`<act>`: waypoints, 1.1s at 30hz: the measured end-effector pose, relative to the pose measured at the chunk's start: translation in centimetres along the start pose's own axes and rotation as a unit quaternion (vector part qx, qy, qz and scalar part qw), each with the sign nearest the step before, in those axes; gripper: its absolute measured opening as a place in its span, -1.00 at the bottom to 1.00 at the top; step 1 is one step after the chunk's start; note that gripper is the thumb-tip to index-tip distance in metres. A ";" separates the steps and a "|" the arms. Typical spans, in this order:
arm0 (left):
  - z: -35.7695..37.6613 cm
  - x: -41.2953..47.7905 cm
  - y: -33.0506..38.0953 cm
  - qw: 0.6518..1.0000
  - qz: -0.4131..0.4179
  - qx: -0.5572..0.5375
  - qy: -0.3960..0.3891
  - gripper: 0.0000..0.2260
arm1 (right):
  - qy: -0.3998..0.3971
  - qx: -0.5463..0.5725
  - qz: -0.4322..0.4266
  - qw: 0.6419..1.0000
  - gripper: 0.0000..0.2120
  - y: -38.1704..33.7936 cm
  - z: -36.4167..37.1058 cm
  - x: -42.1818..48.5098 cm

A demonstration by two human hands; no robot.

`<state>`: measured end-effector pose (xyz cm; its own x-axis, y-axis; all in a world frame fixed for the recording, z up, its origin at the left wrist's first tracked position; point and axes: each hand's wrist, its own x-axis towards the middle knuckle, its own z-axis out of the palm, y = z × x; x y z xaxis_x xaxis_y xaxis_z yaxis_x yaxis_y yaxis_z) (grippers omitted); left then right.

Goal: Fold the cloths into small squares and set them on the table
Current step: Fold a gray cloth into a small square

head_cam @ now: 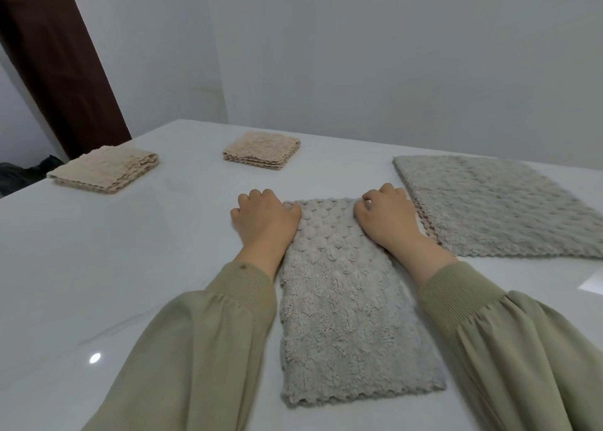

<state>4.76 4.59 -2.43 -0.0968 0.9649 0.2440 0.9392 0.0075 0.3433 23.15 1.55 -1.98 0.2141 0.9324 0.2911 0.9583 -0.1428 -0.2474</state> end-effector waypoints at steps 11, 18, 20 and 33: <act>-0.4 0.1 0.0 0.999 0.014 -0.022 -0.036 -0.70 | -0.057 0.022 0.028 0.998 -0.64 -0.4 -0.3 0.1; -0.7 -0.1 -0.4 0.976 0.038 -0.213 -0.037 -0.81 | -0.004 0.201 0.028 0.979 -0.87 -0.1 -0.1 -0.1; -0.8 -0.3 -0.5 0.961 0.034 -0.272 -0.026 -0.79 | 0.022 0.274 0.034 0.961 -0.84 0.0 -0.2 -0.2; -2.7 -3.3 -2.1 0.927 0.119 -0.355 0.005 -0.66 | 0.120 0.340 -0.009 0.933 -0.67 -0.1 -2.2 -4.5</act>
<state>2.25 0.64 -1.52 0.0800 0.9146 0.3964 0.4819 -0.3836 0.7878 22.48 -3.34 -1.25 0.3134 0.8204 0.4783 0.6382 0.1910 -0.7458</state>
